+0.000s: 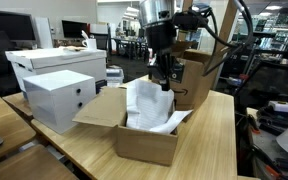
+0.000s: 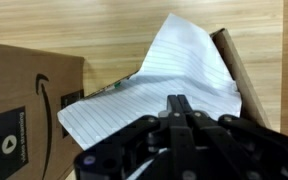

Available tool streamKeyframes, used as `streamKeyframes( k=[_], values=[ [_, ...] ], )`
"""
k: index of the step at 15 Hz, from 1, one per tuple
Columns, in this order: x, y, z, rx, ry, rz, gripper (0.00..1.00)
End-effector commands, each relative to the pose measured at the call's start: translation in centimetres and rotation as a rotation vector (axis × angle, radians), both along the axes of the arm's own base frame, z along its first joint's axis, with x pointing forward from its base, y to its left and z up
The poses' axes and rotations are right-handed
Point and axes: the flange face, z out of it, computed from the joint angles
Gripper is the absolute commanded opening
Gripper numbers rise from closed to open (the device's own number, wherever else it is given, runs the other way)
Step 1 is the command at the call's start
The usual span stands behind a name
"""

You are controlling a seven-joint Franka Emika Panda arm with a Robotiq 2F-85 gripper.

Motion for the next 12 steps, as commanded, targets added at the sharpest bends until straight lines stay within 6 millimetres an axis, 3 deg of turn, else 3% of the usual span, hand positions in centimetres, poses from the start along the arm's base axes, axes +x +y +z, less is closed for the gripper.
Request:
streamKeyframes(
  k=[1, 6, 12],
  values=[
    [1.7, -2.0, -0.2, 0.027, -0.101, -0.005, 0.03],
    [3.3, -2.9, -1.6, 0.036, -0.133, -0.035, 0.03],
    [3.9, -4.1, -7.1, 0.03, -0.141, -0.052, 0.04]
  ],
)
